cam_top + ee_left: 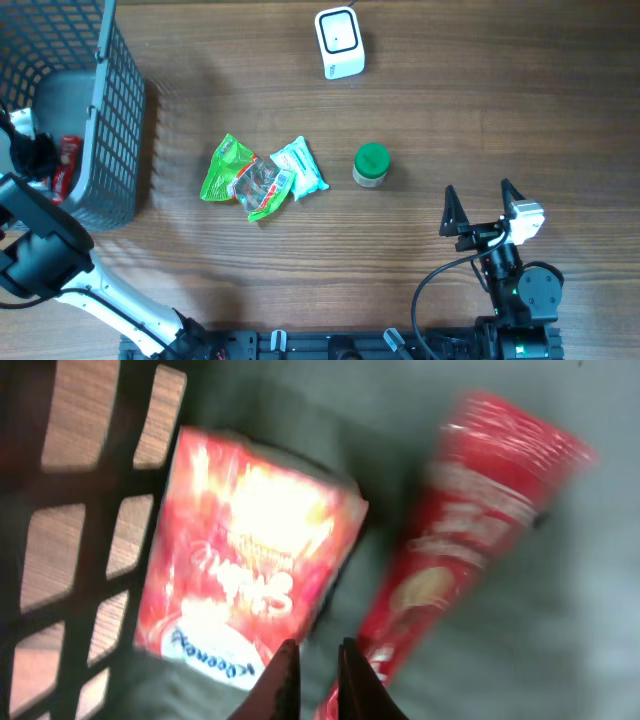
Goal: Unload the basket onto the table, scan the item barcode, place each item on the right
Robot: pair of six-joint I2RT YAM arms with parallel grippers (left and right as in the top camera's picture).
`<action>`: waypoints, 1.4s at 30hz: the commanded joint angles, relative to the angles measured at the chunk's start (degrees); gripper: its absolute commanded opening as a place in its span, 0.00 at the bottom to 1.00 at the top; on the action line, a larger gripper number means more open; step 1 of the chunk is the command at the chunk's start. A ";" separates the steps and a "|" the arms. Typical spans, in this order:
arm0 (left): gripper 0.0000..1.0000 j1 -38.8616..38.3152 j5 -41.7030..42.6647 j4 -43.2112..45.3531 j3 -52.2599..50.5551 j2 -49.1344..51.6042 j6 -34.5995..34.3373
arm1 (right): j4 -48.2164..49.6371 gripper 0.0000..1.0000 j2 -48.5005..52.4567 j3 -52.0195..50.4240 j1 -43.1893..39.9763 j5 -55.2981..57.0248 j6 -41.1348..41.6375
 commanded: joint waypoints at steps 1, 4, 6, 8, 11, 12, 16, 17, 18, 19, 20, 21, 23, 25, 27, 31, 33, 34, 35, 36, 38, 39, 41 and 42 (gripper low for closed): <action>0.22 -0.09 2.14 1.57 -0.76 0.28 4.90 | 0.20 0.99 -0.37 -0.07 -0.13 -0.72 -0.79; 0.34 -0.39 1.90 1.57 -0.70 0.17 4.96 | 0.20 1.00 -0.37 -0.07 -0.13 -0.72 -0.79; 0.59 -1.07 1.90 1.53 -0.70 -1.16 4.98 | 0.20 1.00 -0.37 -0.07 -0.13 -0.72 -0.81; 0.91 -2.99 -1.53 1.79 -0.70 -4.87 7.50 | 0.20 1.00 -0.37 -0.07 -0.13 -0.72 -0.81; 1.00 -3.28 -2.12 1.77 -0.79 -5.14 9.46 | 0.20 0.99 -0.37 -0.07 -0.13 -0.72 -0.76; 1.00 -3.06 -1.92 1.79 -0.96 -4.55 9.44 | 0.20 1.00 -0.37 -0.07 -0.13 -0.72 -0.81; 1.00 -2.75 -1.95 3.65 -2.40 -3.45 9.68 | 0.20 1.00 -0.37 -0.07 -0.13 -0.72 -0.79; 1.00 -2.56 -1.95 4.72 -3.48 -2.91 9.68 | 0.20 1.00 -0.37 -0.07 -0.13 -0.72 -0.81; 1.00 -2.21 -1.95 5.70 -4.46 -2.29 9.66 | 0.20 1.00 -0.37 -0.07 -0.13 -0.72 -0.81; 1.00 -1.88 -1.92 6.08 -4.79 -1.42 9.66 | 0.20 0.99 -0.37 -0.07 -0.13 -0.72 -0.81; 1.00 -1.46 -1.73 6.10 -4.81 -0.02 9.64 | 0.20 1.00 -0.37 -0.07 -0.13 -0.72 -0.79; 1.00 -1.22 -1.73 6.08 -4.81 0.81 9.64 | 0.20 1.00 -0.37 -0.07 -0.13 -0.72 -0.79; 1.00 -0.96 -1.70 5.64 -4.81 2.03 8.33 | 0.20 1.00 -0.37 -0.07 -0.13 -0.72 -0.81; 0.86 -1.18 -0.31 5.35 -4.81 2.12 7.21 | 0.20 1.00 -0.37 -0.07 -0.13 -0.72 -0.79; 0.77 -2.03 0.72 4.90 -4.81 2.12 5.68 | 0.20 1.00 -0.37 -0.07 -0.13 -0.72 -0.79; 0.76 -3.69 0.66 4.90 -4.81 2.12 4.87 | 0.20 1.00 -0.37 -0.07 -0.13 -0.72 -0.79; 0.65 -3.82 0.68 4.52 -4.85 2.14 3.48 | 0.20 1.00 -0.37 -0.07 -0.13 -0.72 -0.79; 0.64 -3.82 1.49 4.79 -4.94 2.25 0.33 | 0.20 1.00 -0.37 -0.07 -0.13 -0.72 -0.81; 0.63 -3.82 2.75 4.96 -5.27 2.54 -1.40 | 0.20 1.00 -0.37 -0.07 -0.13 -0.72 -0.79; 0.61 -3.85 3.69 4.92 -5.70 2.99 -1.38 | 0.20 1.00 -0.37 -0.07 -0.13 -0.72 -0.76; 0.27 -3.78 3.67 4.81 -6.14 3.17 -1.38 | 0.20 1.00 -0.37 -0.07 -0.13 -0.72 -0.79; 0.16 -3.76 3.76 4.81 -6.14 3.17 -1.64 | 0.20 1.00 -0.37 -0.07 -0.13 -0.72 -0.79; 0.04 -3.78 5.20 4.83 -6.14 3.17 -4.07 | 0.20 1.00 -0.37 -0.07 -0.13 -0.72 -0.81; 0.04 -3.78 6.47 4.83 -6.12 3.15 -4.37 | 0.20 1.00 -0.37 -0.07 -0.13 -0.72 -0.79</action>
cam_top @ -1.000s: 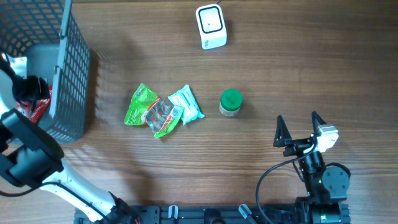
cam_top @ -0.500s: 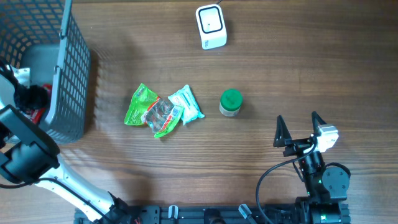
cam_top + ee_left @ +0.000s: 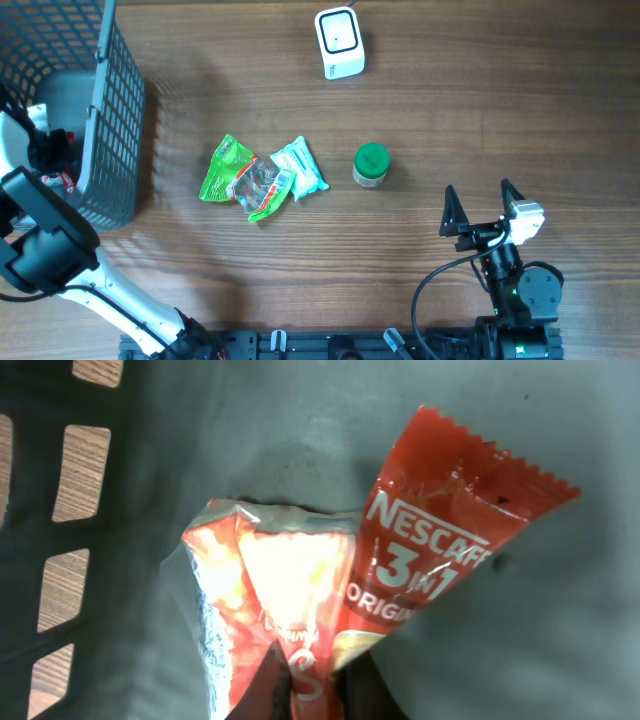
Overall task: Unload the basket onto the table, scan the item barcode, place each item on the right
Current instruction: 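Drop the red items onto the table beside the snack bag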
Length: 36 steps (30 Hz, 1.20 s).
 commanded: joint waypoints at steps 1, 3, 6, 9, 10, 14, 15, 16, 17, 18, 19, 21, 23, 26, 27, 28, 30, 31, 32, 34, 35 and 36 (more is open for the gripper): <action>0.04 -0.68 8.33 -0.81 -1.90 2.78 -3.34 | 0.22 1.00 -0.37 -0.07 -0.13 -0.70 -0.81; 0.04 -0.66 8.22 -0.85 0.66 0.24 -5.31 | 0.22 1.00 -0.37 -0.07 -0.13 -0.70 -0.81; 0.04 -0.66 8.20 -0.94 8.07 -8.24 -12.90 | 0.22 1.00 -0.37 -0.07 -0.13 -0.70 -0.79; 0.04 -0.66 8.17 -0.39 13.03 -18.71 -17.99 | 0.22 1.00 -0.37 -0.07 -0.13 -0.70 -0.79; 0.04 -0.68 8.37 -0.26 13.84 -23.71 -20.98 | 0.22 1.00 -0.37 -0.07 -0.13 -0.70 -0.81; 0.04 -4.02 22.45 -8.55 13.84 -37.55 -30.71 | 0.22 1.00 -0.37 -0.07 -0.13 -0.70 -0.79; 0.04 -7.15 24.55 -13.99 13.81 -39.54 -30.75 | 0.22 1.00 -0.37 -0.07 -0.13 -0.70 -0.81; 0.04 -10.08 24.44 -18.23 13.81 -40.09 -30.73 | 0.22 1.00 -0.37 -0.07 -0.13 -0.70 -0.79; 0.04 -13.42 24.39 -22.29 13.68 -40.04 -30.71 | 0.22 1.00 -0.37 -0.07 -0.13 -0.70 -0.79; 0.04 -18.73 23.43 -26.36 11.69 -39.56 -30.62 | 0.22 1.00 -0.37 -0.07 -0.13 -0.70 -0.79; 0.04 -22.16 22.60 -27.69 9.22 -39.30 -30.49 | 0.22 1.00 -0.37 -0.07 -0.13 -0.70 -0.79; 0.04 -29.46 20.96 -26.75 0.20 -39.17 -30.51 | 0.22 1.00 -0.37 -0.07 -0.13 -0.70 -0.79; 0.04 -35.39 20.57 -22.25 -10.25 -39.17 -30.53 | 0.22 1.00 -0.37 -0.07 -0.13 -0.70 -0.81; 0.04 -43.45 17.94 -7.08 -29.44 -39.15 -35.19 | 0.22 1.00 -0.37 -0.07 -0.13 -0.70 -0.79; 0.04 -44.89 16.57 -2.38 -33.94 -39.15 -36.87 | 0.22 1.00 -0.37 -0.07 -0.13 -0.70 -0.81; 0.04 -46.07 16.44 2.75 -38.34 -39.15 -38.84 | 0.22 1.00 -0.37 -0.07 -0.13 -0.70 -0.79; 0.26 -47.84 16.44 8.52 -44.39 -39.15 -40.63 | 0.22 1.00 -0.37 -0.07 -0.13 -0.70 -0.81; 0.57 -48.17 16.41 8.70 -45.16 -39.15 -40.59 | 0.22 1.00 -0.37 -0.07 -0.13 -0.70 -0.79; 0.67 -48.15 16.44 8.55 -45.27 -39.15 -40.59 | 0.22 1.00 -0.37 -0.07 -0.13 -0.70 -0.79; 0.96 -48.15 16.70 9.09 -45.16 -39.15 -40.61 | 0.22 1.00 -0.37 -0.07 -0.13 -0.70 -0.81; 1.00 -48.15 16.70 8.98 -44.74 -39.26 -40.61 | 0.22 1.00 -0.37 -0.07 -0.13 -0.87 -0.74; 1.00 -48.15 16.68 8.24 -43.56 -39.69 -40.61 | 0.24 1.00 -0.37 -0.07 -0.13 -0.90 -0.76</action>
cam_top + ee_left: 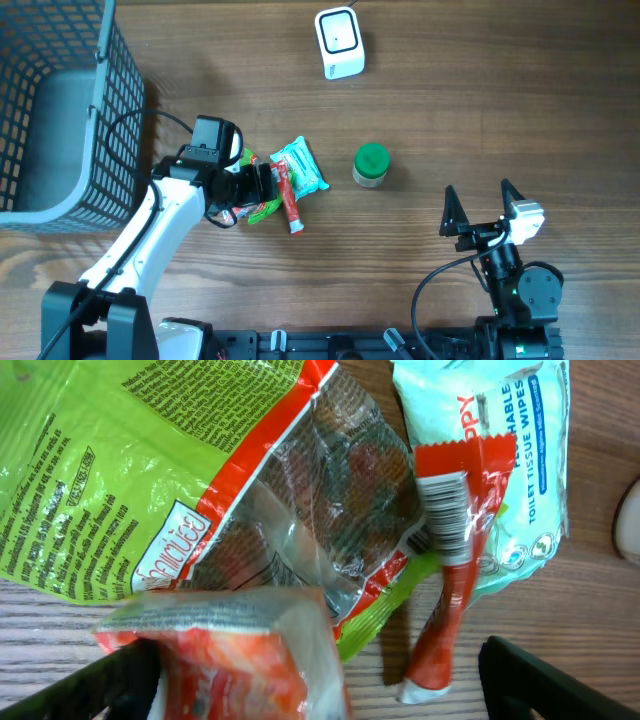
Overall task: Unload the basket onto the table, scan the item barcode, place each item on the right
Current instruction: 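Drop the red items onto the table beside the snack bag, then reach the right gripper to the green-capped jar and grasp it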
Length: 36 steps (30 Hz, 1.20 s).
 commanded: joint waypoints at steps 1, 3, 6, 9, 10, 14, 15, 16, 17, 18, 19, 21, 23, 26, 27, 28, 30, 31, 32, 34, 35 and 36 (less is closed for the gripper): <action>1.00 -0.11 -0.37 -2.58 4.28 -2.34 -0.46 | 0.20 1.00 -0.37 -0.07 -0.13 -0.90 -0.81; 1.00 -0.11 1.05 -6.80 11.17 -4.79 -0.46 | 0.17 1.00 -0.37 -0.07 -0.13 -0.63 -0.90; 1.00 -0.11 3.54 -8.61 18.05 -8.48 -0.46 | 0.39 1.00 0.39 0.00 -0.13 -1.07 2.01; 1.00 -0.11 -0.26 -6.78 18.69 -12.00 -0.37 | -3.52 1.00 1.57 4.57 -0.13 -1.62 5.75; 1.00 -0.11 -3.23 -7.45 18.69 -12.31 -0.22 | -5.42 1.00 3.67 8.74 -0.13 -1.81 6.40; 1.00 -0.11 -13.05 -8.87 18.67 -11.91 -0.26 | -21.97 1.00 27.12 38.86 -0.13 -6.36 3.15; 1.00 -0.11 -13.05 -8.94 18.67 -11.93 -0.26 | -27.89 1.00 33.62 46.51 -0.13 -8.55 1.66; 1.00 -0.11 -13.05 -8.92 18.67 -11.93 -0.26 | -39.93 1.00 44.54 60.33 -0.11 -10.14 0.31; 1.00 -0.11 -13.05 -8.92 18.67 -11.93 -0.26 | -45.68 1.00 48.98 66.16 -0.11 -10.12 0.11; 1.00 -0.11 -13.05 -8.92 18.67 -11.93 -0.26 | -55.25 1.00 56.89 76.15 -0.11 -10.14 -0.98; 1.00 -0.11 -13.05 -8.92 18.67 -11.93 -0.26 | -62.55 1.00 63.71 84.15 -0.11 -10.40 -0.76; 1.00 -0.11 -13.05 -8.92 18.67 -11.93 -0.26 | -66.88 1.00 74.93 94.20 -0.13 -19.34 -1.53; 1.00 -0.11 -13.05 -8.92 18.67 -11.93 -0.26 | -68.76 0.80 81.00 94.55 0.59 -26.32 -2.03; 1.00 -0.11 -13.05 -8.92 18.67 -11.93 -0.26 | -73.31 0.81 88.67 92.98 9.44 -15.10 -1.99; 1.00 -0.11 -13.05 -8.92 18.67 -11.93 -0.26 | -73.83 0.89 91.41 92.35 14.69 -7.65 -0.39; 1.00 -0.11 -13.05 -8.92 18.67 -11.93 -0.26 | -73.99 0.91 92.85 92.24 17.31 -3.32 1.38; 1.00 -0.11 -13.05 -8.92 18.67 -11.93 -0.26 | -73.79 1.00 95.95 92.15 21.75 4.70 3.78; 1.00 -0.11 -13.05 -8.92 18.67 -11.93 -0.26 | -73.18 1.00 98.14 92.13 23.69 6.64 3.63; 1.00 -0.11 -13.05 -8.92 18.67 -11.93 -0.26 | -72.32 1.00 100.28 92.13 24.74 6.21 3.58; 1.00 -0.11 -13.05 -8.92 18.67 -11.93 -0.26 | -71.80 0.92 104.85 92.13 25.18 6.25 3.56; 1.00 -0.11 -13.05 -8.92 18.67 -11.93 -0.26 | -71.78 0.86 106.31 92.13 25.18 6.25 3.58; 1.00 -0.11 -13.05 -8.92 18.67 -11.93 -0.26 | -71.01 0.86 108.89 92.13 25.18 6.75 3.50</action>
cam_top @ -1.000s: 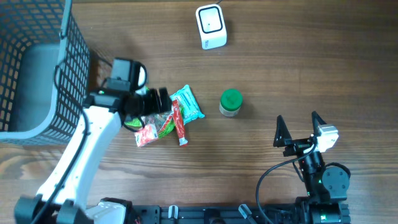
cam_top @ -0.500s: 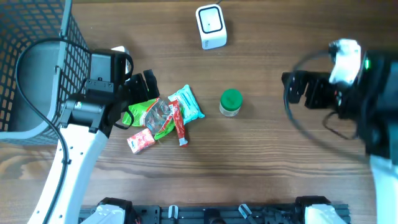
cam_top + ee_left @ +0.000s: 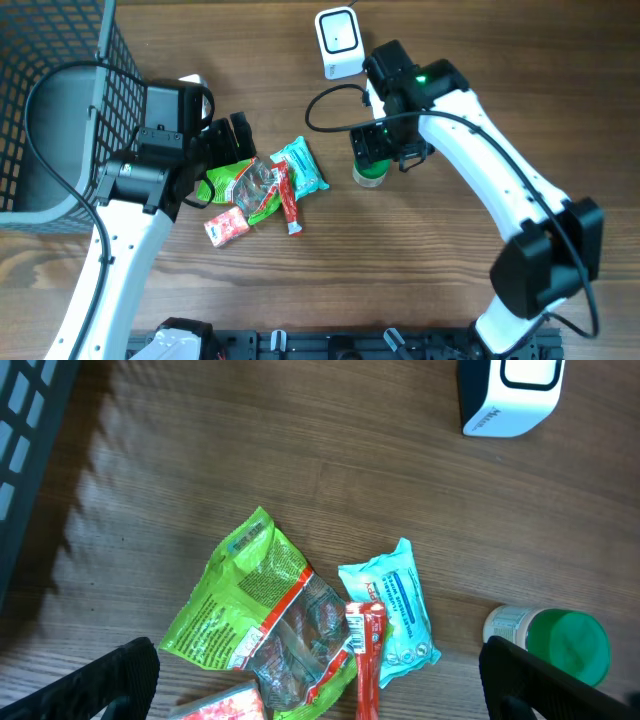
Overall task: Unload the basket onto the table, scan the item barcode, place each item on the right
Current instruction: 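Reach the right gripper to the green-capped jar and grasp it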
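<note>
The white barcode scanner point(image 3: 339, 42) point(image 3: 510, 395) stands at the table's far edge. A green-lidded jar point(image 3: 372, 170) point(image 3: 560, 645) stands mid-table, and my right gripper point(image 3: 386, 143) is down on its far side; how its jaws stand does not show. Left of the jar lie a green snack bag point(image 3: 228, 172) point(image 3: 240, 615), a teal wipes pack point(image 3: 300, 165) point(image 3: 390, 615), a red coffee stick point(image 3: 288, 198) point(image 3: 367, 660) and a red packet point(image 3: 227, 226) point(image 3: 225, 708). My left gripper point(image 3: 225, 135) point(image 3: 318, 680) hangs open above this pile, holding nothing.
A dark mesh basket point(image 3: 120, 100) point(image 3: 25, 420) stands at the left edge of the table, its grey floor bare. The right arm reaches across from the lower right, passing over the wood right of the jar.
My left gripper, then low over the pile with the red packet between its open fingers, is now higher and the packet lies on the table. The right arm has come from its parked spot to the jar.
My left gripper was shut inside the basket over a red packet and a red coffee stick, then shut on both there. Then it was open at the pile on the table with both items out. Now it hangs above them, and the right gripper is at the jar.
</note>
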Robot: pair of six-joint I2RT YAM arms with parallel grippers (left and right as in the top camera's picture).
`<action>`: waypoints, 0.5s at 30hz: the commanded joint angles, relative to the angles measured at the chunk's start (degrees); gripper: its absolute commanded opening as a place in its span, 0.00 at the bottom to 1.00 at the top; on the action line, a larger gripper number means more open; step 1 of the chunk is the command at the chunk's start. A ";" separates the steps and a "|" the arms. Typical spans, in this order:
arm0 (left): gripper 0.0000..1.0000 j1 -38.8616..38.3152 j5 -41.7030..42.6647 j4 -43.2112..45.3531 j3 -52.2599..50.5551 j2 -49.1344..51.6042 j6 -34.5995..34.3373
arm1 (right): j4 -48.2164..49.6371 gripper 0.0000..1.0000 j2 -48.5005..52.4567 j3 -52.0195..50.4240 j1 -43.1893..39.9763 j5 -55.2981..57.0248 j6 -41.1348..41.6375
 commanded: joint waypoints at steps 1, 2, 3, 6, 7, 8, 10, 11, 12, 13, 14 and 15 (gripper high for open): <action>1.00 -0.13 -0.79 0.11 0.26 -0.09 -0.13 | 2.47 0.84 6.23 -0.52 0.09 2.73 -1.18; 1.00 -0.13 -0.79 0.11 0.26 -0.09 -0.13 | 3.08 0.84 7.13 -0.52 0.09 2.75 -1.88; 1.00 -0.13 -0.79 0.11 0.26 -0.09 -0.13 | 4.00 0.84 8.35 -0.52 0.09 2.73 -2.64; 1.00 -0.13 -0.79 0.11 0.26 -0.09 -0.13 | 6.62 0.84 10.10 -0.52 0.09 2.38 -4.04; 1.00 -0.13 -0.79 0.11 0.26 -0.09 -0.13 | 6.71 0.84 10.10 -0.52 0.09 2.54 -4.02; 1.00 -0.13 -0.79 0.11 0.26 -0.09 -0.13 | 6.86 0.84 10.10 -0.52 0.09 2.51 -4.00; 1.00 -0.13 -0.79 0.11 0.26 -0.09 -0.13 | 6.78 0.85 10.10 -0.52 0.09 2.51 -4.02; 1.00 -0.13 -0.79 0.11 0.26 -0.09 -0.13 | 6.49 0.87 10.10 -0.52 0.07 2.14 -3.98; 1.00 -0.13 -0.79 0.11 0.26 -0.09 -0.13 | 6.21 0.89 10.10 -0.52 0.09 0.59 -4.00; 1.00 -0.13 -0.79 0.11 0.26 -0.09 -0.13 | 6.34 0.91 10.10 -0.52 0.09 -1.68 -3.98; 1.00 -0.13 -0.79 0.11 0.26 -0.09 -0.13 | 6.25 0.98 10.10 -0.52 0.07 -2.71 -3.89; 1.00 -0.13 -0.79 0.11 0.26 -0.09 -0.13 | 5.27 1.00 10.10 -0.52 0.09 -2.67 -3.76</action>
